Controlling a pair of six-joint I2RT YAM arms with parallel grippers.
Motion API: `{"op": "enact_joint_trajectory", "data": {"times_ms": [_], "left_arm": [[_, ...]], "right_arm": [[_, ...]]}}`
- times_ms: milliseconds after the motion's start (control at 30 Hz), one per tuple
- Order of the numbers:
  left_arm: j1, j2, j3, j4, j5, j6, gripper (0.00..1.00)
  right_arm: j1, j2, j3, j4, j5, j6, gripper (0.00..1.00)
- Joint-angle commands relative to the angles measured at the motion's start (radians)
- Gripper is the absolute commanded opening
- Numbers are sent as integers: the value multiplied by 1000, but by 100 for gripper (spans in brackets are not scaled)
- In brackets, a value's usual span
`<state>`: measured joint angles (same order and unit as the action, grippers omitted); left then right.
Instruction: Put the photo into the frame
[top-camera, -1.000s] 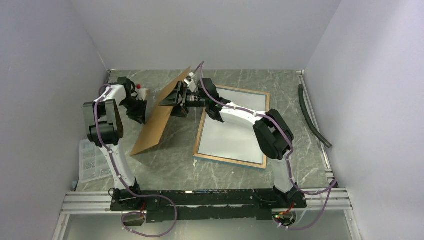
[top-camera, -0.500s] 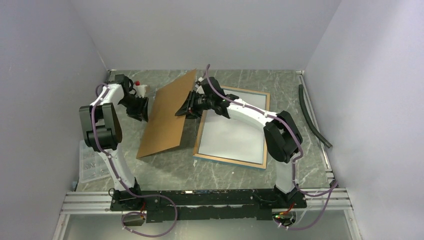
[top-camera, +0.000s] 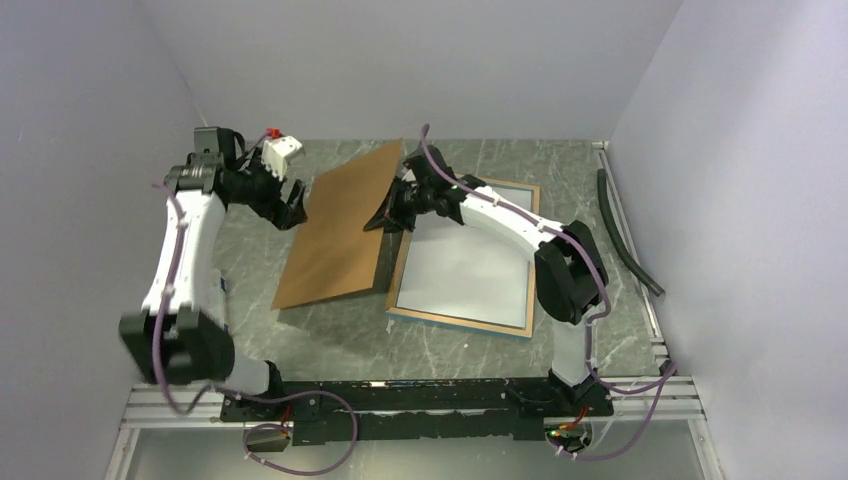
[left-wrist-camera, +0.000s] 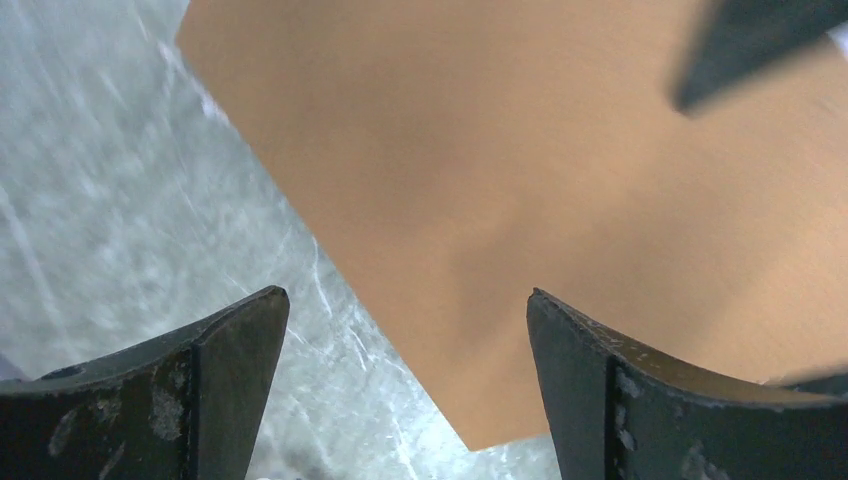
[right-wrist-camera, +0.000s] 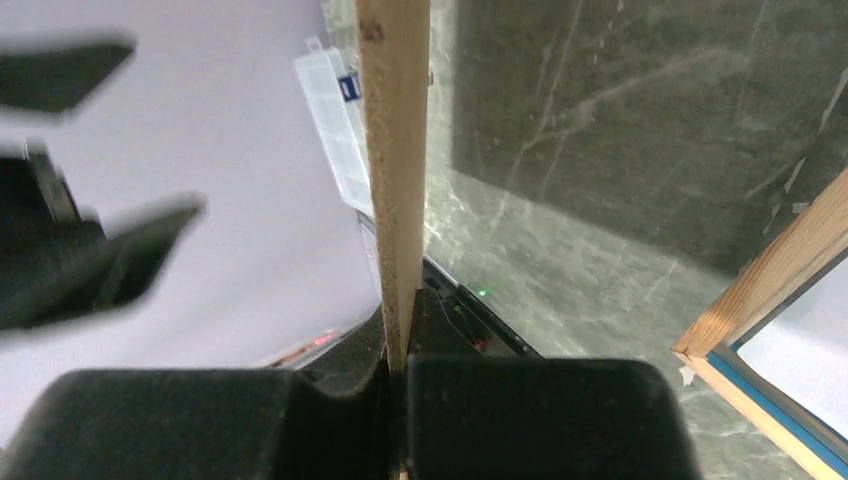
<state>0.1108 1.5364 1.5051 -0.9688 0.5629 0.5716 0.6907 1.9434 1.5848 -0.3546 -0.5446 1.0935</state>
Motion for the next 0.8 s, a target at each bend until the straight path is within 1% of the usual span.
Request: {"op": "enact_joint_trajectory", "data": {"times_ms": [0, 67, 133, 233, 300, 367, 433, 500, 567, 667, 767], "left_arm": [[-79, -263, -86, -74, 136, 299, 95], [-129, -337, -102, -126, 112, 376, 95], [-166, -385, -98, -176, 82, 440, 95], [-186, -442, -101, -232, 49, 535, 95], [-187, -495, -124, -210, 41, 586, 95], [-188, -549, -167, -144, 31, 609, 94], [-188, -603, -243, -34, 12, 611, 93], [-188, -660, -345, 101, -9, 615, 90], [-189, -703, -445, 216, -26, 651, 89], [-189, -735, -521, 402, -45, 656, 84], [-191, -736, -547, 510, -67, 637, 81]], "right_arm": [[-76, -80, 133, 57, -46, 65, 0], [-109, -90, 151, 57, -55, 116, 0], [-141, -105, 135, 134, -94, 199, 0], [-177, -127, 97, 243, -149, 338, 0], [-188, -141, 81, 280, -171, 376, 0], [-190, -156, 88, 259, -174, 371, 0], [-190, -170, 77, 263, -189, 384, 0], [-189, -192, 42, 307, -202, 416, 0], [-187, -217, 20, 312, -211, 422, 1], [-184, -256, -22, 316, -221, 422, 1], [-180, -297, -69, 328, -223, 428, 1]]}}
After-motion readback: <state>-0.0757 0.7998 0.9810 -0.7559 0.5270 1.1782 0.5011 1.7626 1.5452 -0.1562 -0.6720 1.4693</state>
